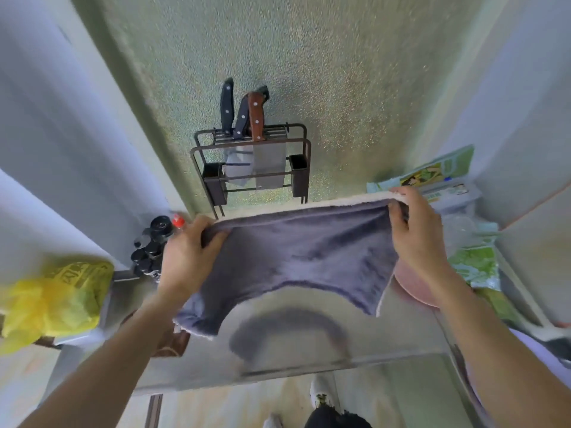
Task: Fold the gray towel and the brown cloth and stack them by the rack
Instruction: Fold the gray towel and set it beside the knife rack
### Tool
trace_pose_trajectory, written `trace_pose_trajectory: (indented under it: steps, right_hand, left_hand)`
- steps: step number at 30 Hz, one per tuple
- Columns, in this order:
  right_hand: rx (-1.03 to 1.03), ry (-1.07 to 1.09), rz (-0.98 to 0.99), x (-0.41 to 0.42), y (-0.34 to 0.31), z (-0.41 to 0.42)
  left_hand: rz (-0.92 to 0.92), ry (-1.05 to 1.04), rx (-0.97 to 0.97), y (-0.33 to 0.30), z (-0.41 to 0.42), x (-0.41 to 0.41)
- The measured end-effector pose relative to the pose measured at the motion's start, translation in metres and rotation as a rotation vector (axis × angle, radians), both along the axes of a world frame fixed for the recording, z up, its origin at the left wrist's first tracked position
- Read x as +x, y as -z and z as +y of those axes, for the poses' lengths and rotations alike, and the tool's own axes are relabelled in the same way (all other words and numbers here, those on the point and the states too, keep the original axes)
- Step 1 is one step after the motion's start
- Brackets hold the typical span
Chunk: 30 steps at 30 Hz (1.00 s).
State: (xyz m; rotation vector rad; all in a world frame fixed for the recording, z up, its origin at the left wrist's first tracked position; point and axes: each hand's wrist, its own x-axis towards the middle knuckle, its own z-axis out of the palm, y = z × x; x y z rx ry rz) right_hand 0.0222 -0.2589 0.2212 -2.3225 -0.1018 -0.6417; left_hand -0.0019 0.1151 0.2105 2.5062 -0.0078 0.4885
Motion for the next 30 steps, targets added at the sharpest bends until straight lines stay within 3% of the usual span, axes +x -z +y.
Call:
trace_pose_trajectory:
  steps: [7,10,16,20,22,26,30]
  right_hand:
    - [-0.023,0.186,0.155,0.003,-0.013,-0.014]
    - [-0.032,0.041,0.177,-0.001,-0.005,0.007]
    - [0.003,-0.316,0.320,0.004,0.012,0.050]
    - [0.133,-0.356,0.363,0.005,0.015,0.025]
    - [0.163,-0.395,0.500,0.003,0.022,0.005]
    - [-0.013,-0.439,0.730,0.000,0.060,-0.016]
    - [-0.091,-0.424,0.734,0.001,0.077,-0.005]
  left_hand:
    - [0.244,0.009,0.337,0.005,0.017,0.015]
    - [0.299,0.125,0.263,0.016,-0.021,0.012]
    - [0.282,0.583,0.091,0.005,-0.134,0.020]
    - [0.166,0.529,-0.006,-0.008,-0.146,0.032]
    - [0.144,0.520,-0.059,-0.019,-0.142,0.033]
    - [0.144,0.513,-0.160,-0.047,-0.135,0.032]
    - [0.155,0.514,-0.199,-0.070,-0.131,0.031]
